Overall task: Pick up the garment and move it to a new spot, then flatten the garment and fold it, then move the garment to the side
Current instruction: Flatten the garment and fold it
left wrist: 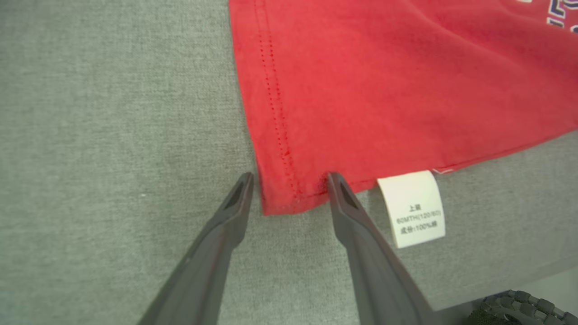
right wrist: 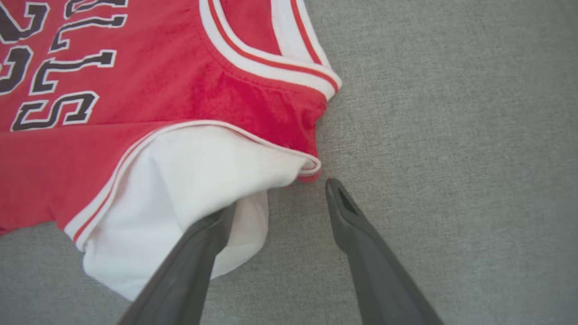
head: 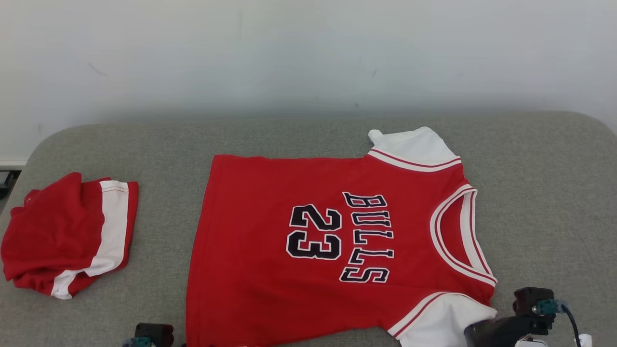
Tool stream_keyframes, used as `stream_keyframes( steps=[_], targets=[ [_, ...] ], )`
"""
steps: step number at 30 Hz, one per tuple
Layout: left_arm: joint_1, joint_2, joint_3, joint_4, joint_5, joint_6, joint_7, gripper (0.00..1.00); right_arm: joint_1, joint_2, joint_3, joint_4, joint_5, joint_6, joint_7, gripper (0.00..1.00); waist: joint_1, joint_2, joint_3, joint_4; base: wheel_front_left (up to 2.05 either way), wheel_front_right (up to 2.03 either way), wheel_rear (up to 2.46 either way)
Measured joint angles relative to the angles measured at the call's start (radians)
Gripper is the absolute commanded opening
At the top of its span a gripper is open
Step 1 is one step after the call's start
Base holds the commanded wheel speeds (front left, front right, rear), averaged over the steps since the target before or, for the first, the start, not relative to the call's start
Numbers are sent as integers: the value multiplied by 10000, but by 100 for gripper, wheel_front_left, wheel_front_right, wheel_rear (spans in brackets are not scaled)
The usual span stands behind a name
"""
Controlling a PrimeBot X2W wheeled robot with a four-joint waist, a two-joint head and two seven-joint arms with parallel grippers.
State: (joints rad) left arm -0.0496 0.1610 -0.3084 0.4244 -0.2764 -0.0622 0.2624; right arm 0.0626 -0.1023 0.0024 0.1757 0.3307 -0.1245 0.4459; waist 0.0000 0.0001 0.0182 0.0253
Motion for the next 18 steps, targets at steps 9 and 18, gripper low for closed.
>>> stream_keyframes(
  steps=[9,18],
  targets=[
    [-174,-4,-4,90,-4,-4,-92,81,-158,132,290,713,0,0,368,100,0,0,128,61,0,0,0],
    [-211,29,-6,201,-29,-10,-94,46,-679,186,153,1313,167,0,788,56,0,0,150,44,0,0,0]
  ],
)
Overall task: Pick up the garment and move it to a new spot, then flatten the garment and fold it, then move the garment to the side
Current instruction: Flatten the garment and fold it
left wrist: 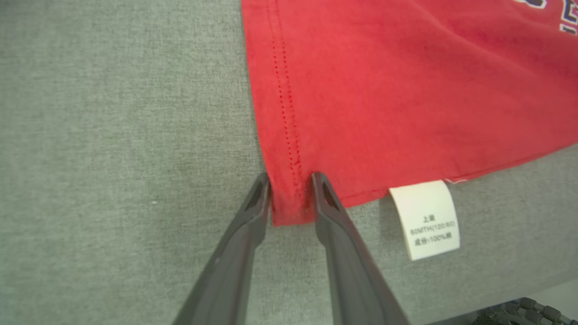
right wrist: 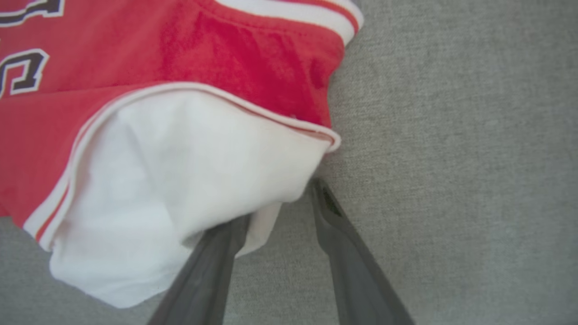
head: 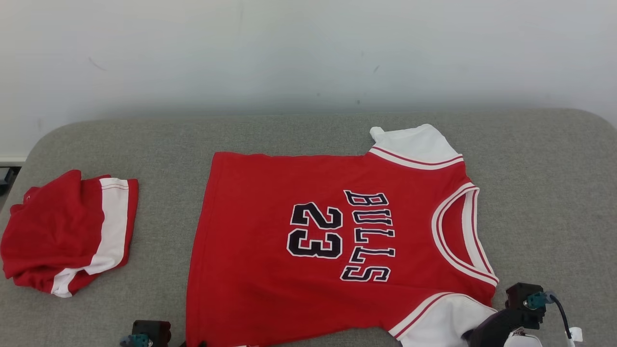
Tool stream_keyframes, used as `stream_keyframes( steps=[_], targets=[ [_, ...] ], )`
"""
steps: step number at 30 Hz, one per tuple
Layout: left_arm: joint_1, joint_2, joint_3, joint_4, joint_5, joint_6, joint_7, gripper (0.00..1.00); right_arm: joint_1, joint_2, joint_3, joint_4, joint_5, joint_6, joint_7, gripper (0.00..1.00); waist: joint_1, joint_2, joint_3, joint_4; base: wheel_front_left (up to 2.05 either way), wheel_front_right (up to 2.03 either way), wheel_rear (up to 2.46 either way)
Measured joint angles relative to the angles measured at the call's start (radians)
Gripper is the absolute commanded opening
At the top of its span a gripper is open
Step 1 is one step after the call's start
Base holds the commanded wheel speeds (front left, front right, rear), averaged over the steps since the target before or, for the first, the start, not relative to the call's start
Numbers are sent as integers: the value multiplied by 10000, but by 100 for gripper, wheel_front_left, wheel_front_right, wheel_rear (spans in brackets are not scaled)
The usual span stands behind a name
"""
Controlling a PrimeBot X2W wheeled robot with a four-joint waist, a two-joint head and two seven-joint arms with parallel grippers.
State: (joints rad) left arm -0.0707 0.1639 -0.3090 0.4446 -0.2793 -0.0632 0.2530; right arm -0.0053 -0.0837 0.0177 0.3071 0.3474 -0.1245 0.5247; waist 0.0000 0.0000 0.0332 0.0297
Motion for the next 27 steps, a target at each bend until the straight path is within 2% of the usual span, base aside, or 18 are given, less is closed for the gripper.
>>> stream_keyframes(
  steps=[1,3,4,5,6,9,12,14,15,20,27],
  targets=[
    [-2,2,0,8,0,0,0,45,-58,2,-8,81,38,0,48,48,0,0,-1,0,0,0,0],
    [-2,12,-4,17,0,0,0,44,-91,8,-10,155,63,0,94,45,0,-1,-4,6,0,0,0],
    [-2,15,-4,21,0,0,0,42,-94,10,-8,188,84,0,128,39,0,0,-6,13,0,0,0],
    [-2,15,-6,25,0,0,0,42,-94,13,-6,219,136,0,134,39,0,0,-8,21,0,0,0],
    [-2,17,-6,27,0,0,-2,41,-94,21,-4,240,151,0,138,34,0,0,-10,30,0,0,0],
    [-2,19,-6,54,0,0,-23,38,-105,52,4,263,203,0,167,0,0,0,-20,54,0,0,0],
    [-2,23,-6,69,0,0,-48,26,-119,59,-2,253,213,0,167,0,0,0,-38,73,0,0,0],
    [-2,21,-6,71,-2,0,-75,7,-110,58,-31,211,222,2,163,0,0,0,-60,83,0,0,0],
    [-1,17,-6,71,-6,0,-77,2,-83,56,-54,182,224,2,151,0,0,0,-73,86,0,0,0],
    [93,69,29,25,-31,0,-169,0,473,61,-259,-236,709,155,113,0,0,0,-167,88,0,0,0],
    [522,274,309,-276,-123,27,-368,0,1809,163,-527,-1342,1473,646,134,0,0,0,-354,27,0,0,0]
  ],
)
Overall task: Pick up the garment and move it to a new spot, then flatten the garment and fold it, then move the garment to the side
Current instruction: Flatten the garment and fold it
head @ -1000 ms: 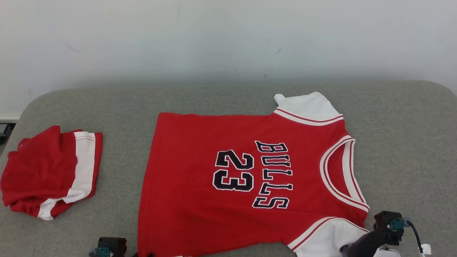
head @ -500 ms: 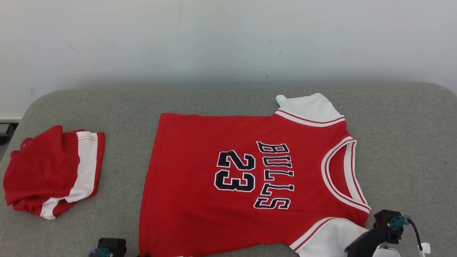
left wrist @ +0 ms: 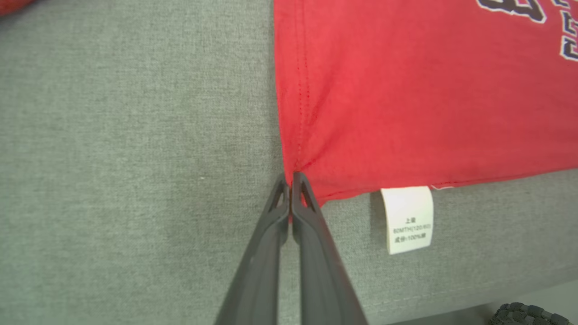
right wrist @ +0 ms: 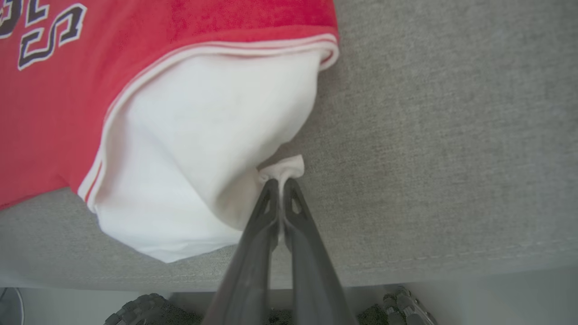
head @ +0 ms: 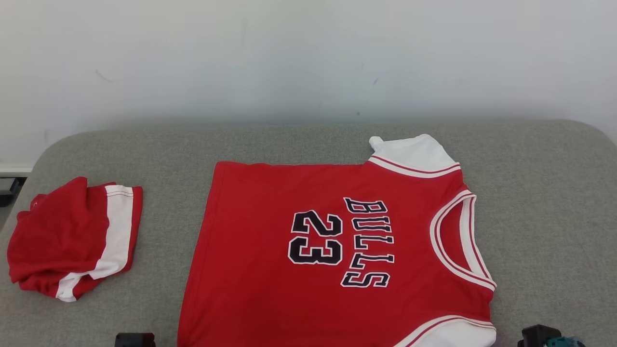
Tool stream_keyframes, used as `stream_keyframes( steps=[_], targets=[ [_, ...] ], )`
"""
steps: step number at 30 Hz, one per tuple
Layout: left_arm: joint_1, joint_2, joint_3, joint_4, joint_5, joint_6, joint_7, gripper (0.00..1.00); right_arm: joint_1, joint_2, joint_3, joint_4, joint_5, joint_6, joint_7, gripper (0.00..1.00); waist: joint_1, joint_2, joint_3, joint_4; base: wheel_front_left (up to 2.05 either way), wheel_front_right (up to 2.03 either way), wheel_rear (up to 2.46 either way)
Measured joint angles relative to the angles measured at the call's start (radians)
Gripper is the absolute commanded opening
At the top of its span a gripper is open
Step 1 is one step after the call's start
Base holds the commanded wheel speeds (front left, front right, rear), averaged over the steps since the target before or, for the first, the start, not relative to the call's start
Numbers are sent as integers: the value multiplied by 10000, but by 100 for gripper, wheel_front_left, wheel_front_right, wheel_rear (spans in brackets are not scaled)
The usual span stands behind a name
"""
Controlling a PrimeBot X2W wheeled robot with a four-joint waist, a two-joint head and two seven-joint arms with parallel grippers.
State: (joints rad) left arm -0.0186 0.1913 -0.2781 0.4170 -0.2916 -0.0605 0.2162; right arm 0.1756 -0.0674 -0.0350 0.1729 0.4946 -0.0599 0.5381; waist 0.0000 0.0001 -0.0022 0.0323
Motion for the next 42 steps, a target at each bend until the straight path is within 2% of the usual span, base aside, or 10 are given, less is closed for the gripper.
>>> stream_keyframes(
  steps=[11,16,19,23,28,34,39,42],
  targets=[
    [183,-4,61,-986,-102,121,-247,0,958,138,-717,-3269,2370,1091,-2,0,0,0,-164,-114,0,0,0],
    [173,25,67,-1271,-100,171,-247,0,945,167,-1020,-4161,3043,1156,2,0,0,-1,-179,-132,0,0,0],
    [108,54,71,-1436,-96,245,-226,0,709,171,-1110,-4483,3327,1120,119,0,0,0,-168,-138,0,0,0],
    [-99,82,73,-1524,-63,263,-109,0,503,173,-1024,-4661,3429,905,403,0,0,0,-129,-117,0,0,0],
    [-247,86,69,-1710,12,349,35,0,1070,107,-742,-4688,3185,746,968,0,0,0,-51,-1,0,0,0],
    [-182,140,113,-1816,10,366,138,0,1151,25,-963,-4982,3135,389,1168,0,0,0,23,16,0,0,0],
    [-429,146,88,-1873,13,422,316,0,523,29,-1156,-5016,3037,-29,1191,0,0,0,120,-18,0,0,0],
    [-871,121,73,-1879,42,426,454,0,12,36,-1145,-4888,2938,-161,1220,0,0,0,254,-39,0,0,0]
  ],
)
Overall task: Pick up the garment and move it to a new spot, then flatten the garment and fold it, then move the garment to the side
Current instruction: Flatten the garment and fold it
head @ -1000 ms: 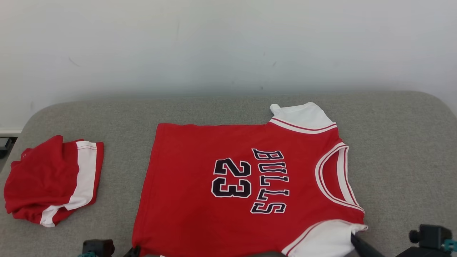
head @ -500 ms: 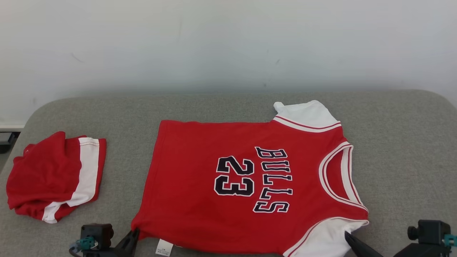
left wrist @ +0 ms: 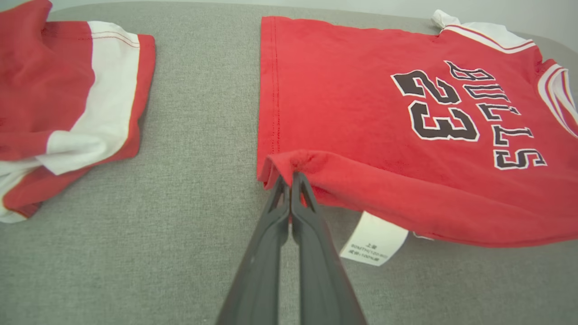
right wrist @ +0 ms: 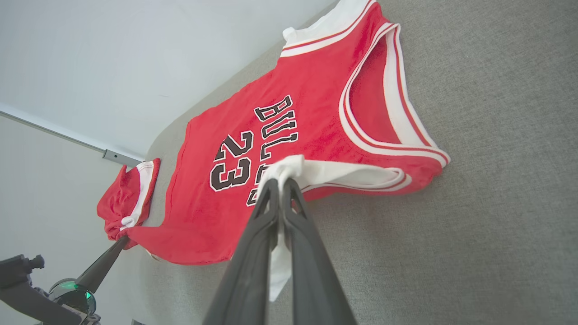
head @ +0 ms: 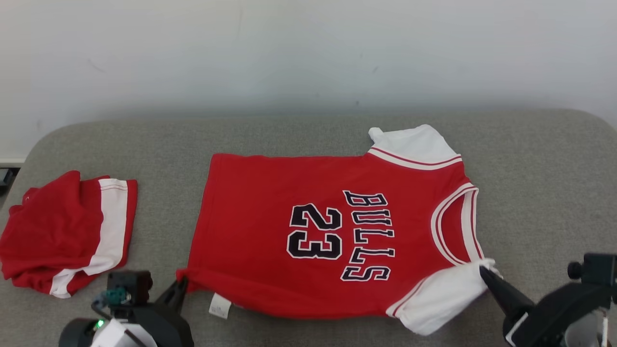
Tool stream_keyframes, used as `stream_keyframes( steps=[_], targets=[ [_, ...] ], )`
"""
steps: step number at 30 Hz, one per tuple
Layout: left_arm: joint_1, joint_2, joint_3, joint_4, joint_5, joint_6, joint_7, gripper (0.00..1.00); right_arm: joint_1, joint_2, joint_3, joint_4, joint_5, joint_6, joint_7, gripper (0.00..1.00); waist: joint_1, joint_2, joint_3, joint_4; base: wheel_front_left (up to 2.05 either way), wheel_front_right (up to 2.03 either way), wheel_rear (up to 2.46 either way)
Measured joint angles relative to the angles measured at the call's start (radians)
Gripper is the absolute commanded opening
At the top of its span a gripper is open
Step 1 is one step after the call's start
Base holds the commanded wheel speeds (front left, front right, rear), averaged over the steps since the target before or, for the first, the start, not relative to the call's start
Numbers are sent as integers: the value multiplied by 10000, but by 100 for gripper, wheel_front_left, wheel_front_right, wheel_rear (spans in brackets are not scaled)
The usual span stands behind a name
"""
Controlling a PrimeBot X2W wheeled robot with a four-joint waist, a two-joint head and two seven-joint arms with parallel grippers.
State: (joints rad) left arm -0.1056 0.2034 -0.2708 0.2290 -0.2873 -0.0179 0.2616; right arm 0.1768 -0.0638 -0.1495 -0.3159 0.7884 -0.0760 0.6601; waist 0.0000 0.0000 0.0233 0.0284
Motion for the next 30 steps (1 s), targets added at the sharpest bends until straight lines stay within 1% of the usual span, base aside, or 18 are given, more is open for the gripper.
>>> stream_keyframes(
  steps=[2,5,9,11,12,17,21,27,30],
  targets=[
    [-352,-17,6,50,27,4,71,0,-461,2,31,211,-19,-125,4,0,0,0,108,-21,0,0,0],
    [-843,-44,35,192,52,42,219,0,-1058,6,127,554,-121,-219,82,0,0,0,285,-61,0,0,0],
    [-1352,-128,167,441,67,272,370,0,-1742,21,234,1089,-194,-309,186,0,1,1,559,-119,0,0,0],
    [-1586,-142,232,593,67,307,453,0,-2109,23,253,1417,-278,-314,192,0,1,0,712,-148,0,0,0],
    [-1714,-151,270,681,67,360,462,0,-2303,25,245,1580,-309,-376,192,0,1,1,791,-164,0,0,0],
    [-2364,-274,351,1053,67,531,562,0,-3388,36,155,2518,-416,-474,176,0,1,0,1257,-244,0,0,0],
    [-2793,-426,324,1381,84,550,600,0,-3936,58,50,3154,-543,-477,12,0,2,1,1525,-260,0,0,0],
    [-2961,-431,324,1814,140,617,587,0,-4632,84,198,3894,-706,-483,-314,0,0,1,1721,-227,0,0,0],
    [-3138,-483,272,2015,144,617,560,0,-4849,105,117,4180,-761,-485,-627,0,0,1,1754,-175,0,0,0]
  ],
)
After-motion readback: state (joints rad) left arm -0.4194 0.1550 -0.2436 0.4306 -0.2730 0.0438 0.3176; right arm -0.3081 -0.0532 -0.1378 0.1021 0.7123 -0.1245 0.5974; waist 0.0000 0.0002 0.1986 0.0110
